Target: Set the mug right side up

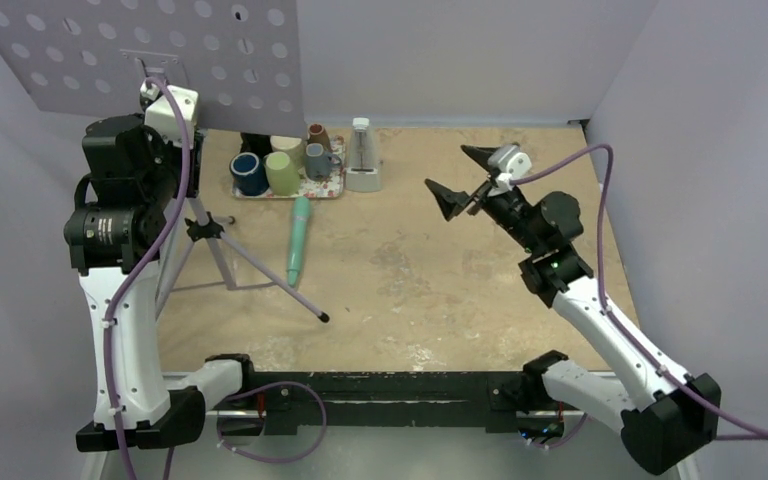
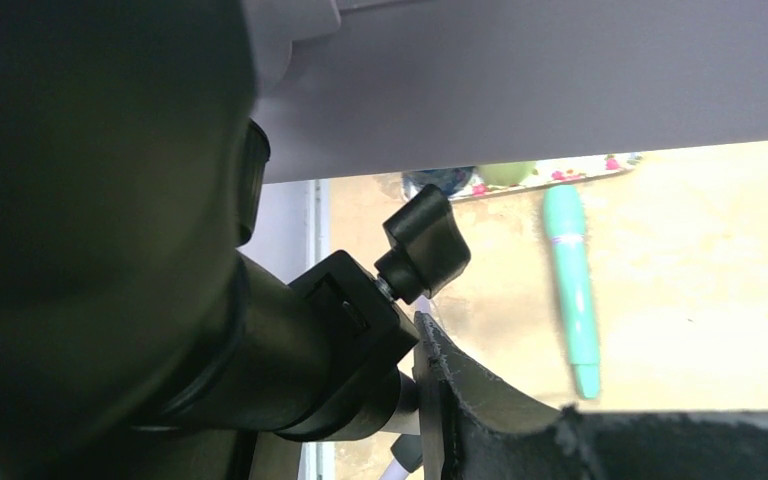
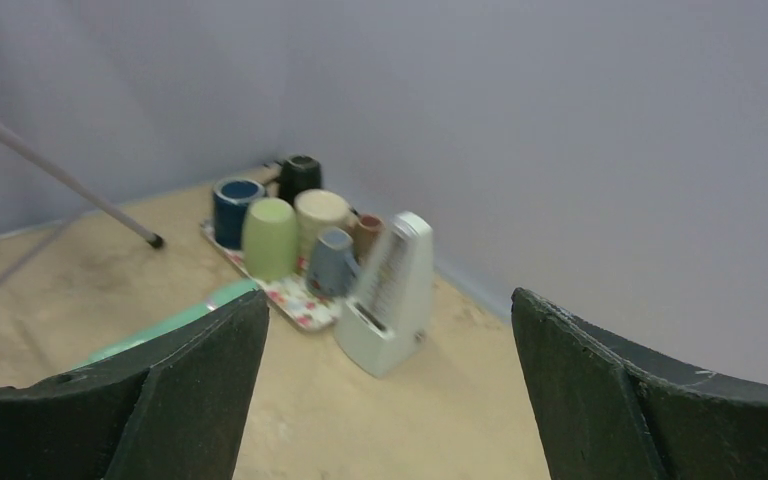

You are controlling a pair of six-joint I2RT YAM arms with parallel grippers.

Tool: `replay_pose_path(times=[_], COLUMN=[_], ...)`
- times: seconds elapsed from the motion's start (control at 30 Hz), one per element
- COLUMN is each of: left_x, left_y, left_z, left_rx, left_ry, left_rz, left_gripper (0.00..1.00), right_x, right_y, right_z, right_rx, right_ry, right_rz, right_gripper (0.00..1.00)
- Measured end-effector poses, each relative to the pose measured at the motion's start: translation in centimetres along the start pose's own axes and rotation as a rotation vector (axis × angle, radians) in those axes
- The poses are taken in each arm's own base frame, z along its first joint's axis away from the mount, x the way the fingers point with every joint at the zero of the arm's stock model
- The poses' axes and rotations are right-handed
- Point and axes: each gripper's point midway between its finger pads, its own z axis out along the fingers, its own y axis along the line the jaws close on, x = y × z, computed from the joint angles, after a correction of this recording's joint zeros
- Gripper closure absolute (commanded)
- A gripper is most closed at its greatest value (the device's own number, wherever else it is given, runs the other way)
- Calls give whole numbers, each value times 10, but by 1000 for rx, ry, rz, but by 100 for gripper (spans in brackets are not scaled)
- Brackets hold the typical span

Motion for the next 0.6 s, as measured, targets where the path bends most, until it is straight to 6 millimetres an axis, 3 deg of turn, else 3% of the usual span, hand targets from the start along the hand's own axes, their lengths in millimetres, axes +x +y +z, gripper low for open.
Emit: replay_pose_path(times=[0.27,0.43,0.6], left_x=[-9,-17,-26], left_y=[-23,-37,-49], left_z=[-22,-26,-27], left_rx=[135,211,277], left_ry=[-20,-26,-29], left_rz=[-59,-115,-146], left_gripper=[100,100,100], right_x=[-68,-94,-116], right_y=[105,172,226], right_z=[73,109,145], right_rx=[-308,-469,-567], right_ry=[-162,-263,-341], right_rz=[72,125,183], right_gripper=[7,7,10])
